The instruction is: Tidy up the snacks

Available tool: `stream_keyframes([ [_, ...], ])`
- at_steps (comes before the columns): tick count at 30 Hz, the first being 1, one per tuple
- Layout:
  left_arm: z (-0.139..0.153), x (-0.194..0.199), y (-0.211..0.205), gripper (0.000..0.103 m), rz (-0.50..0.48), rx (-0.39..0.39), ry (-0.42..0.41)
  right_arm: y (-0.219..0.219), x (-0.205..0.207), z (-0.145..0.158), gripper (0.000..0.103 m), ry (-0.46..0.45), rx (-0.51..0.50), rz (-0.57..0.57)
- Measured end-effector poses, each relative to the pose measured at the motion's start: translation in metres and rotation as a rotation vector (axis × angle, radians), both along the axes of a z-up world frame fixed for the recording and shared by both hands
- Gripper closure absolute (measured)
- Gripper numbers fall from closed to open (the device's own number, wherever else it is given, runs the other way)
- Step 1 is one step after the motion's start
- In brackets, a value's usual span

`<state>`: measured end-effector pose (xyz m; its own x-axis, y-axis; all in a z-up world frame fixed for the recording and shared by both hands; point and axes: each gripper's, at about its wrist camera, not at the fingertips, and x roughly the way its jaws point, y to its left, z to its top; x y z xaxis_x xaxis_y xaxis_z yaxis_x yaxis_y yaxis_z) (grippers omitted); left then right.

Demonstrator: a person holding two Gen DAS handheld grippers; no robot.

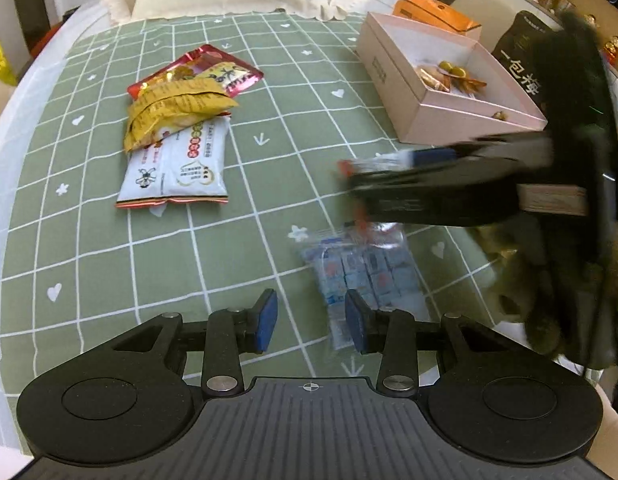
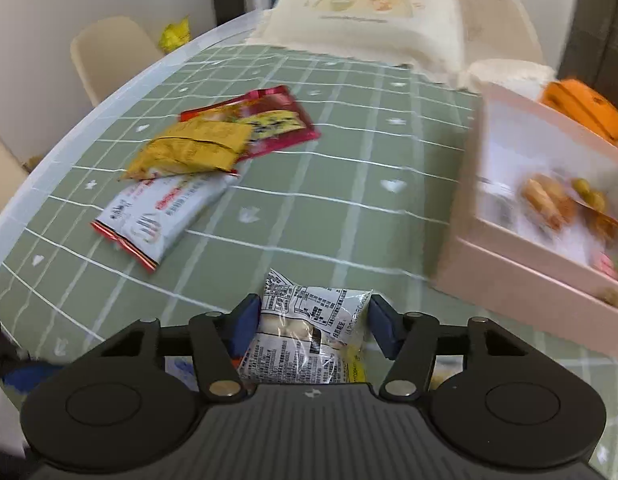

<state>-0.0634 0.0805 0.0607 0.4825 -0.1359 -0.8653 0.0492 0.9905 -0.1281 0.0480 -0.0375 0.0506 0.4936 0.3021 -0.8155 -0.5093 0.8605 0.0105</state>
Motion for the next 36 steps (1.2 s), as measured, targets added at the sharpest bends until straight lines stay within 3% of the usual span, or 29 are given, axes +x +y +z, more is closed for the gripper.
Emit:
stream_keyframes([
  [8,-0.006,0.008,-0.024,0.061,-0.074,0.01,0.005,-0.085,-0.029,0.029,0.048,-0.141,-0.005,-0.178],
  [13,-0.009,0.011,-0.039,0.051,-0.133,0.038,-0.017,-0.127,-0.042,0.032,0.047,-0.141,0.004,-0.285],
  [17,-0.011,0.012,-0.041,0.039,-0.193,0.114,-0.08,-0.142,-0.057,0.029,0.047,-0.143,-0.003,-0.338],
  [19,-0.01,0.014,-0.036,0.033,-0.18,0.159,-0.103,-0.147,-0.066,0.029,0.047,-0.13,0.017,-0.341],
  [22,-0.008,0.017,-0.027,0.035,-0.146,0.251,-0.131,-0.141,-0.082,0.029,0.047,-0.122,0.037,-0.311],
  [23,-0.007,0.018,-0.021,0.037,-0.124,0.237,-0.119,-0.137,-0.087,0.029,0.047,-0.117,0.045,-0.288],
  [26,-0.001,0.018,-0.008,0.04,-0.076,0.035,-0.061,-0.115,-0.102,0.024,0.047,-0.111,0.04,-0.193],
  [28,-0.001,0.016,-0.016,0.04,-0.082,-0.024,-0.043,-0.103,-0.109,0.017,0.047,-0.12,0.005,-0.154],
  [32,-0.015,0.015,-0.048,0.034,-0.134,0.017,-0.016,-0.095,-0.115,0.006,0.046,-0.127,-0.045,-0.146],
  [33,-0.018,0.014,-0.057,0.029,-0.155,0.044,-0.016,-0.095,-0.117,0.004,0.043,-0.125,-0.05,-0.144],
  [36,-0.024,0.012,-0.07,0.027,-0.193,0.117,-0.033,-0.098,-0.12,-0.002,0.032,-0.098,-0.075,-0.15],
])
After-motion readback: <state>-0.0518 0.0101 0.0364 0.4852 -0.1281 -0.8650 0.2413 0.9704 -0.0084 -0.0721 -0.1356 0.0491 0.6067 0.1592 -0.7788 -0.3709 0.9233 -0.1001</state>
